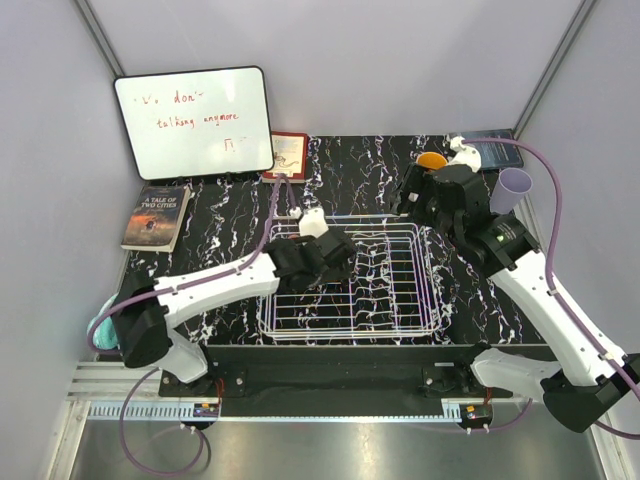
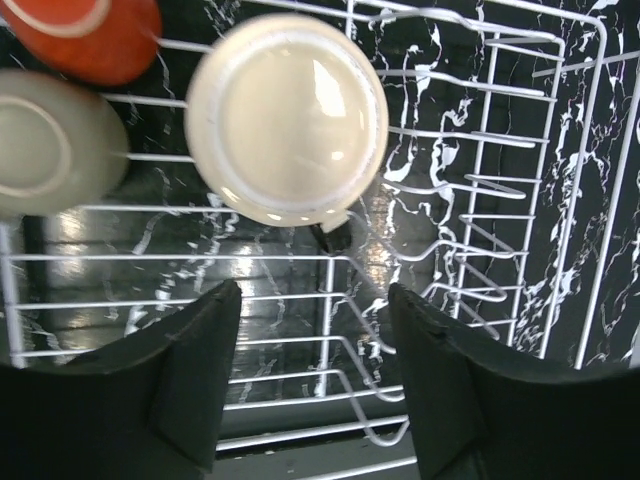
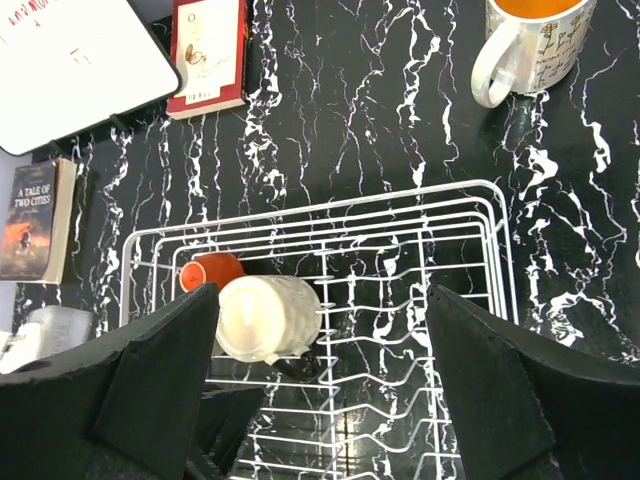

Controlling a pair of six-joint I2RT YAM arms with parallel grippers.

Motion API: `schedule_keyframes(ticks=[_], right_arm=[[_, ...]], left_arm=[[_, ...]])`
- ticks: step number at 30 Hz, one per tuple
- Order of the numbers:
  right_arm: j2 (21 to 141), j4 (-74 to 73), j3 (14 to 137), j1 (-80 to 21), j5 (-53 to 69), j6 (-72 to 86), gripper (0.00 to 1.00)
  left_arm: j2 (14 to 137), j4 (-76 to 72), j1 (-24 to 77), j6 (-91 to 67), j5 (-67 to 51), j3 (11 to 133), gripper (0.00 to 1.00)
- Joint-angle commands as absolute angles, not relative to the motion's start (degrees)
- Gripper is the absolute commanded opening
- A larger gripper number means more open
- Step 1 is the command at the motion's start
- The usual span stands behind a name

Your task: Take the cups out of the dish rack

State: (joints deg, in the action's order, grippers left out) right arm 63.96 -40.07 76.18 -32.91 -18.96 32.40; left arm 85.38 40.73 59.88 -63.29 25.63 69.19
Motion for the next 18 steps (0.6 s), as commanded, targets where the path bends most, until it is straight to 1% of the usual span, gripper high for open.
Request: schedule_keyframes(ticks=[1,3,9,13,18], right_arm=[[61.88,-37.27,75.24,-33.22,-19.6,29.88,0.92],[61.26,-37.35,74.53,-33.14,-18.55,29.79,0.92],[58.8,-37.88,72.95,-33.14,-16.44,29.01,0.92],[57.48,-37.88,71.99,-33.22,-15.3,28.22,0.92],[56.69,-37.88,70.23,-33.14,-15.29,27.33,0.92]], left_arm=[[89.73,40.25,61.87,-72.75,30.23,72.07,0.61],[92.45,40.34,61.79,-74.43,30.32,72.94,0.57],[99.57,40.25,61.87,-77.95,29.97,77.34,0.53],[101.25,40.25,61.79,-80.94,32.08,77.87,0.48],[101.86,40.52,61.79,-83.49,34.01,77.61,0.39]])
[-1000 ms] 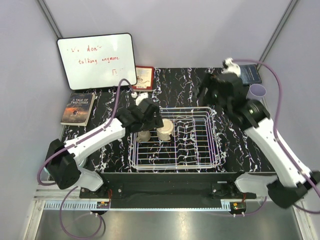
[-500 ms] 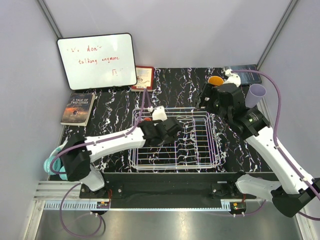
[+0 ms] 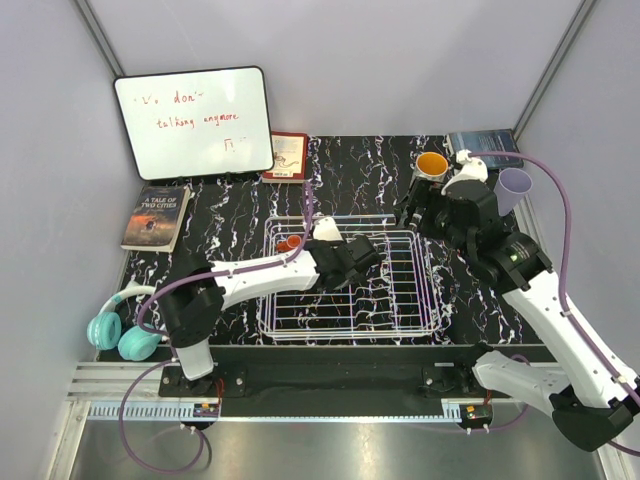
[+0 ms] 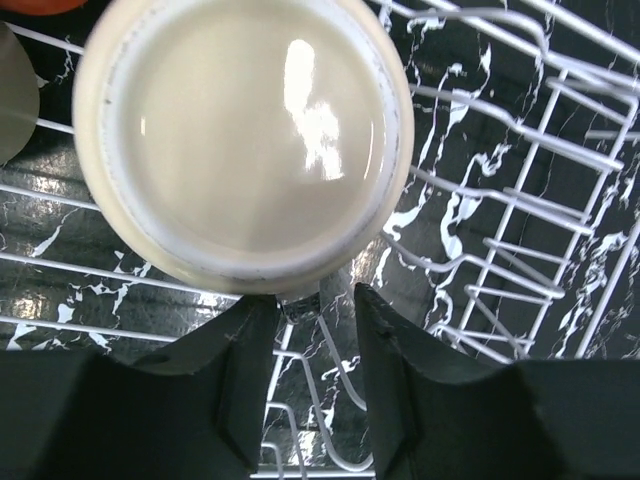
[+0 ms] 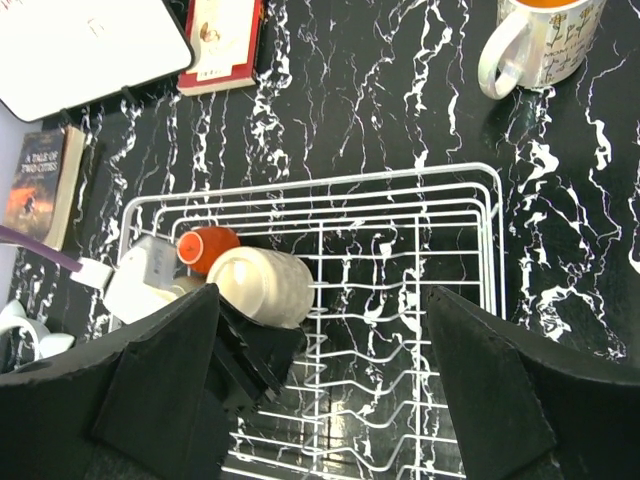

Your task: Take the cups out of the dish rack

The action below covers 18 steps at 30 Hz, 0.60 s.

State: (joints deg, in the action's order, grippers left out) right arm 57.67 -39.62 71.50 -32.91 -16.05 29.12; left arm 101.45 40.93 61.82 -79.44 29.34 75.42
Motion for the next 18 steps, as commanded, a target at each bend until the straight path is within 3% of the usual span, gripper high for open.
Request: schedule_keyframes(ticks=[1,9,18], right_arm=[[56.43,-37.79,69.88,-33.13,-15.12,27.07,0.92],[56.51,-36.74,67.59,-33.22,-14.24,26.19,0.92],[56.25,-36.47,66.18,-33.22,-13.1,26.37,0.92]], left_arm=[[102.04,40.52,61.79,-83.76,34.19,77.09,0.37],[101.43,41.57,61.79,-85.17,36.56,74.36,0.27],[103.36,41.66,61.79,-85.43,40.96,72.07,0.32]])
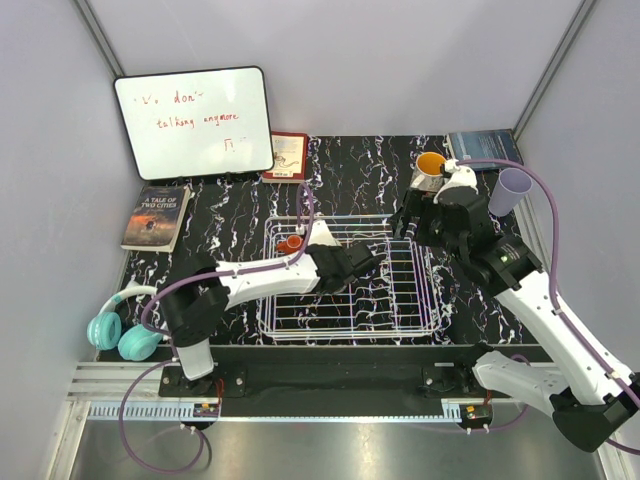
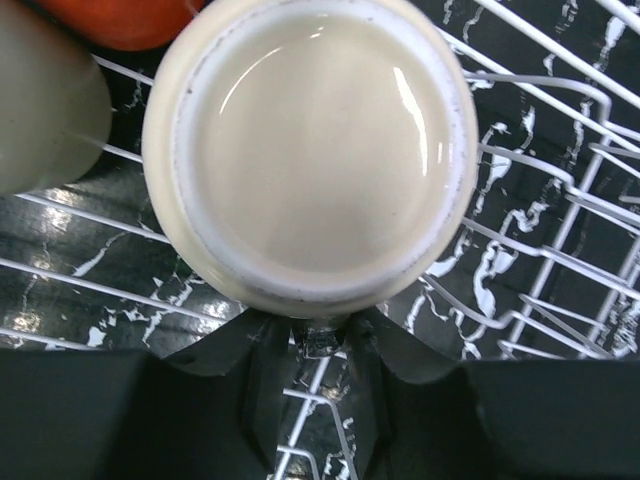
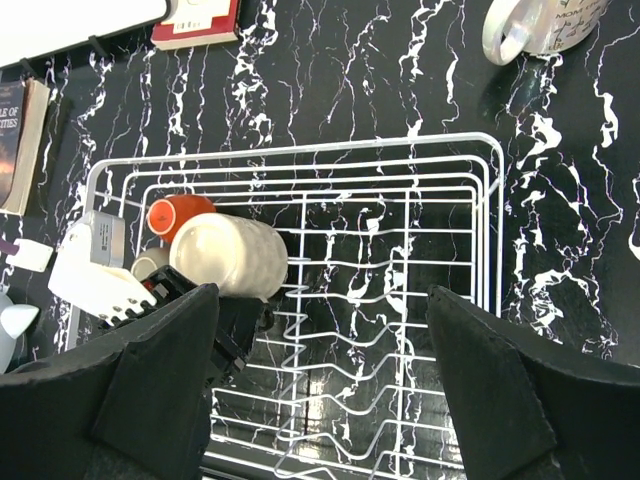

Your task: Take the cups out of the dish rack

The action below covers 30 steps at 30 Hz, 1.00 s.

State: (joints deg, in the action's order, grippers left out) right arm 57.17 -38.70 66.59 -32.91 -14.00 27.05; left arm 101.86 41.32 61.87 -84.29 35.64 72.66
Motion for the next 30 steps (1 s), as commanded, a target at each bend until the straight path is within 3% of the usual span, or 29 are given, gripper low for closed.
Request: schedule_keyframes(ticks=[1,5,7,9,18,30], right_arm=[[56.25,-36.47,66.01,-33.22,-12.92,26.37,0.92],[55.81,-36.65,65.57,-33.13,-12.92,26.46,0.93],[55.81,-36.65,65.39,-33.22,-13.09,26.37,0.92],[55.81,-36.48,65.22,-33.22,-13.1,26.28,0.92],[55.72,-35.42,64.34,-33.22,-13.53,26.81,0.93],[55.55,-32.35,64.78,-33.22,-14.5,27.33,0.93]], left_arm=[[103.53,41.57,61.79,-85.52,41.13,71.98,0.3],[103.97,41.66,61.79,-85.25,41.92,71.54,0.18],[103.54,41.57,61.79,-85.43,42.27,70.67,0.05],[102.66,41.48,61.79,-85.25,42.45,69.79,0.01],[97.22,40.61,61.79,-65.86,39.64,69.35,0.0],[79.2,32.28,61.87,-48.27,30.59,62.94,0.0]])
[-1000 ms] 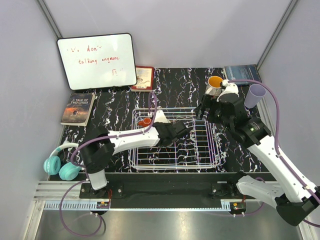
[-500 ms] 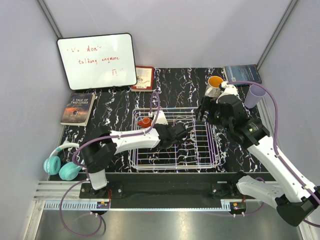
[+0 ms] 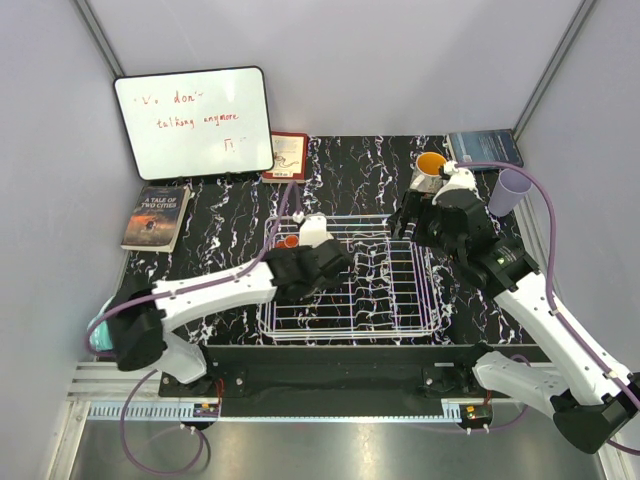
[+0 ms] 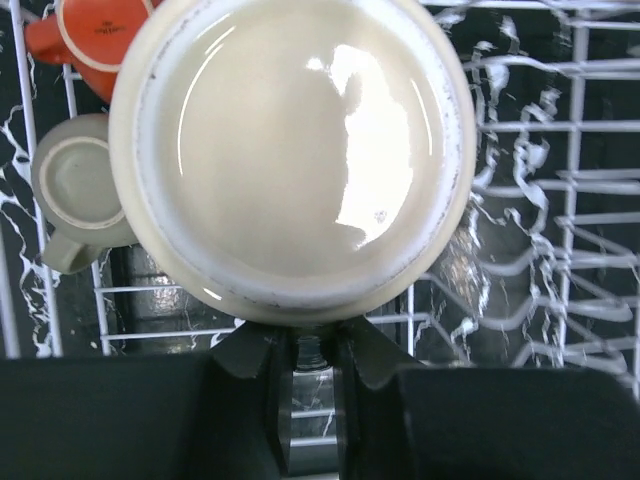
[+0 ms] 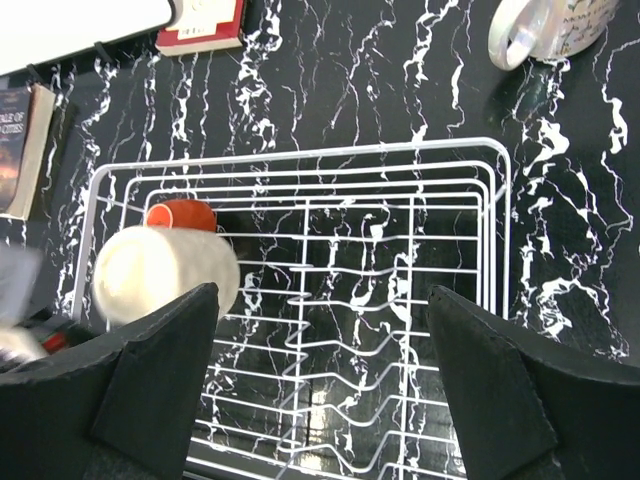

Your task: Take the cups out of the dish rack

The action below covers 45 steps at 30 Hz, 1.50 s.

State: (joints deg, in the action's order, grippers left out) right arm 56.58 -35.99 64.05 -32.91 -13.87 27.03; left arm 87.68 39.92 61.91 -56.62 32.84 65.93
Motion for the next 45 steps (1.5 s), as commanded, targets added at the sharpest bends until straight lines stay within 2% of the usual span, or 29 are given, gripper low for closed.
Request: schedule_keyframes(ticks=[1,6,10,12,19,21,25,29,32,39,45], right_arm=[[55.55,-32.0,64.6,-33.14,-14.59,27.42,0.92],[55.37,-31.2,64.07,-33.13,-14.94,27.6,0.92],[54.93,-30.67,63.72,-33.22,-15.21,27.95,0.92],[54.67,-30.32,63.63,-33.13,-15.2,29.0,0.92],[54.05,-30.32,64.6,-33.22,-12.92,33.22,0.9],[54.14,-30.24,65.12,-33.14,-11.17,34.71,0.89],[52.83,-26.91,63.9,-33.22,-7.13,38.66,0.78],[51.5,-23.73,62.49,-33.13,-0.11,42.18,0.8],[51.94,-22.94,62.4,-33.22,4.47,42.8,0.84],[51.24,-21.27,61.26,-33.22,9.4,44.03,0.85],[50.1,-21.27,59.68,-33.14,8.96,44.3,0.84]], left_arm=[[77.97,31.47,61.87,-47.73,29.02,61.97,0.0],[70.68,21.46,61.0,-43.25,20.94,56.0,0.0],[67.16,11.19,58.28,-42.1,7.17,50.12,0.0],[64.53,0.65,55.92,-42.97,-2.22,44.86,0.0],[61.35,-23.0,47.38,-50.61,-18.18,34.56,0.0],[61.87,-32.14,45.01,-54.81,-22.3,32.88,0.0],[65.47,-48.39,42.98,-62.91,-25.13,29.1,0.0],[71.09,-70.07,41.66,-73.53,-26.19,26.19,0.0],[77.5,-80.55,41.48,-78.47,-27.86,27.07,0.0],[82.44,-83.23,41.57,-79.45,-29.0,31.02,0.0],[83.41,-82.62,41.49,-79.28,-29.88,33.66,0.0]])
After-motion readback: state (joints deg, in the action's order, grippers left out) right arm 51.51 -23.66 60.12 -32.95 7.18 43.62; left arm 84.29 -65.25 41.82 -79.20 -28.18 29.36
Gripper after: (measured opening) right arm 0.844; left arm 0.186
